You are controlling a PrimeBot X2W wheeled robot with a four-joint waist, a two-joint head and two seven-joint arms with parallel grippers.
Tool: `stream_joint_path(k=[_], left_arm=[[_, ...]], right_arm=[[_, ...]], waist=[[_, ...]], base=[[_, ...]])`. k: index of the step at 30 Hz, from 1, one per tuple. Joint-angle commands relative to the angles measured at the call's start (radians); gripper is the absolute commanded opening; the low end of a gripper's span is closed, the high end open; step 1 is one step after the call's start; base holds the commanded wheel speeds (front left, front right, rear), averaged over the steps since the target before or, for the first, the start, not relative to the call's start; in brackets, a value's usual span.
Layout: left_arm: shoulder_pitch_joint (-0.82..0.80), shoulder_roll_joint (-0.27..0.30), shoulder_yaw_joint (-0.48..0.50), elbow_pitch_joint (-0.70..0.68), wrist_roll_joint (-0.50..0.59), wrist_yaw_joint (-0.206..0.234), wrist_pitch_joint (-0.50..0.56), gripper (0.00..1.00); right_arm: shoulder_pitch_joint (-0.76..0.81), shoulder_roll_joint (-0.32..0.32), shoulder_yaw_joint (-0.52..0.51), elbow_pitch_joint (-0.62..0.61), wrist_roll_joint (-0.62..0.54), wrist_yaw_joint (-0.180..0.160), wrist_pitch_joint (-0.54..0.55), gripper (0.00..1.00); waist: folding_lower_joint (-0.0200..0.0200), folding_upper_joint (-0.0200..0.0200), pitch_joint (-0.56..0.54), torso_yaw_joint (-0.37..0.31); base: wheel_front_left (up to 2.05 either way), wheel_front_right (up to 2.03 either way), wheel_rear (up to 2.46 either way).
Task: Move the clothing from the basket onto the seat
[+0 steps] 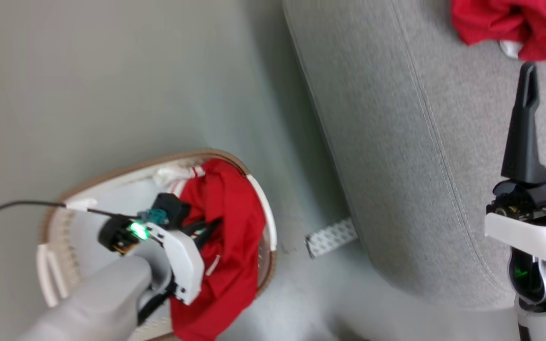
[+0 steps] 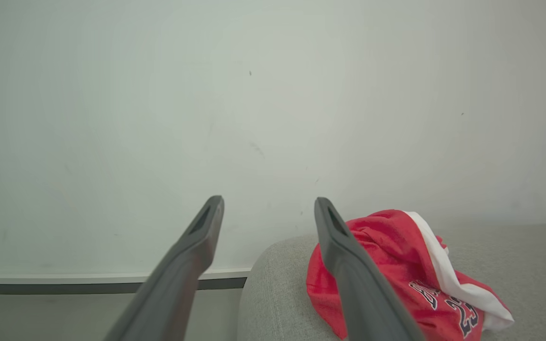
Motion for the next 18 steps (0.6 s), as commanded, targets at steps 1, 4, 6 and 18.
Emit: stream_joint_path(k=[1, 4, 6, 18], left_arm=[[0.019, -0.015, 0.000, -0.010, -0.018, 0.000, -0.019, 0.00], [0.038, -0.037, 0.000, -0.016, -0.042, 0.000, -0.049, 0.00], [0.050, -0.052, -0.001, -0.022, -0.055, 0.000, -0.059, 0.00], [0.147, -0.115, 0.180, -0.161, 0.004, 0.000, -0.069, 0.00]], right_arm=[[0.016, 0.000, -0.005, 0.011, -0.019, -0.003, -0.002, 1.00], [0.032, -0.001, -0.007, 0.034, -0.043, -0.003, -0.002, 1.00], [0.039, -0.001, -0.007, 0.047, -0.061, -0.002, -0.002, 1.00], [0.115, -0.002, -0.009, 0.139, -0.111, -0.003, -0.002, 1.00]], waist=[[0.0000, 0.0000, -0.085, 0.060], [0.0000, 0.0000, -0.155, 0.099], [0.0000, 0.0000, -0.202, 0.124], [0.0000, 0.0000, -0.459, 0.283]], base=[[0.00, 0.00, 0.00], [0.00, 0.00, 0.00], [0.00, 0.00, 0.00], [0.00, 0.00, 0.00]])
